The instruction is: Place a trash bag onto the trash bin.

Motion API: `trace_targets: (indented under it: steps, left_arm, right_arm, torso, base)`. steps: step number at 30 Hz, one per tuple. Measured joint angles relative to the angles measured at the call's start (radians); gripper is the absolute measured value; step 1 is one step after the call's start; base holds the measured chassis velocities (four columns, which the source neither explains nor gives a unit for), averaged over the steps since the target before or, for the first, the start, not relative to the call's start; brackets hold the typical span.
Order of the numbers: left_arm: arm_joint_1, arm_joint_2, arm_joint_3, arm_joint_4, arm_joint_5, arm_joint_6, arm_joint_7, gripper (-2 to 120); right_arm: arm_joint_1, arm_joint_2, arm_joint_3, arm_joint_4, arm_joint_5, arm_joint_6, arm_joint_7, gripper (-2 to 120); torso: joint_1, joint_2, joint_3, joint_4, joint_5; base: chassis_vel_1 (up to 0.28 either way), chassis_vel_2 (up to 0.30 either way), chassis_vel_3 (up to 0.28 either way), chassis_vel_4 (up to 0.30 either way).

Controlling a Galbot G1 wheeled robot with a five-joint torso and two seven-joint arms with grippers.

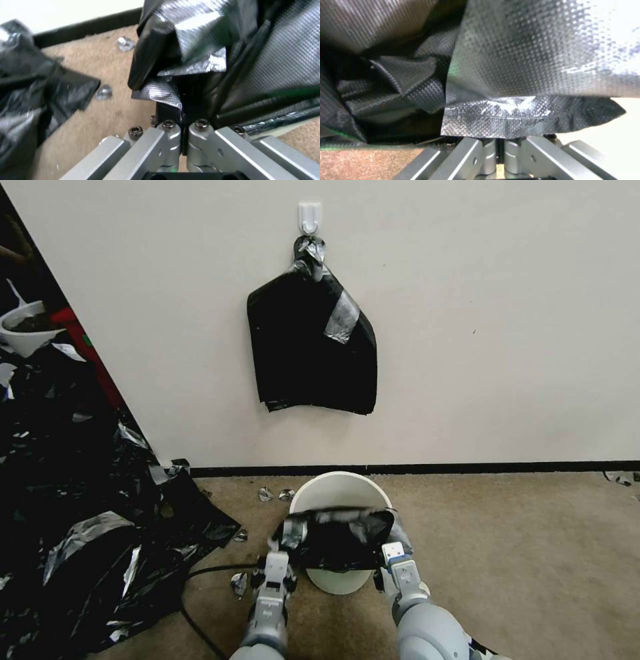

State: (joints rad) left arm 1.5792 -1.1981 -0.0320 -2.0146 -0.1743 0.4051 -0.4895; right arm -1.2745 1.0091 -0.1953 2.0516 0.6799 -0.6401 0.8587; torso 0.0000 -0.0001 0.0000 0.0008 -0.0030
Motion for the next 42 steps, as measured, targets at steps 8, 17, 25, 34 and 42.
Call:
trace_targets:
  steps: [8,17,25,34,42]
  left_arm:
    - [-0.076,0.068,-0.061,-0.007,-0.043,0.094,0.198,0]
    - [-0.173,0.070,-0.052,0.038,-0.026,0.208,0.345,0]
    - [-0.238,0.070,-0.031,0.107,-0.004,0.222,0.394,0]
    - [-0.222,0.072,-0.032,0.111,-0.005,0.210,0.386,0]
    - [-0.133,0.159,-0.081,-0.044,-0.054,0.287,0.374,22]
  right_arm:
    - [0.005,0.006,-0.003,-0.002,-0.001,0.002,-0.003,0]
    - [0.025,-0.004,-0.007,-0.043,0.000,0.003,-0.010,0]
    - [0.036,0.006,-0.007,-0.095,-0.004,0.011,-0.026,0]
    - [0.038,0.020,-0.010,-0.118,-0.012,0.018,-0.035,0]
    - [-0.094,-0.043,0.054,0.063,0.028,0.019,-0.064,22]
  torso:
    - [0.000,0.000,0.000,-0.0007,0.0021]
    - [0.000,0.000,0.000,-0.0007,0.0027]
    - [0.000,0.000,0.000,-0.0008,0.0030]
    - [0.000,0.000,0.000,-0.0007,0.0029]
    - [0.000,0.000,0.000,-0.0006,0.0030]
  base:
    - [0.000,0.000,0.000,0.000]
    - [0.000,0.000,0.000,0.000]
    - [0.000,0.000,0.000,0.000]
    - [0.000,0.000,0.000,0.000]
    - [0.000,0.000,0.000,0.000]
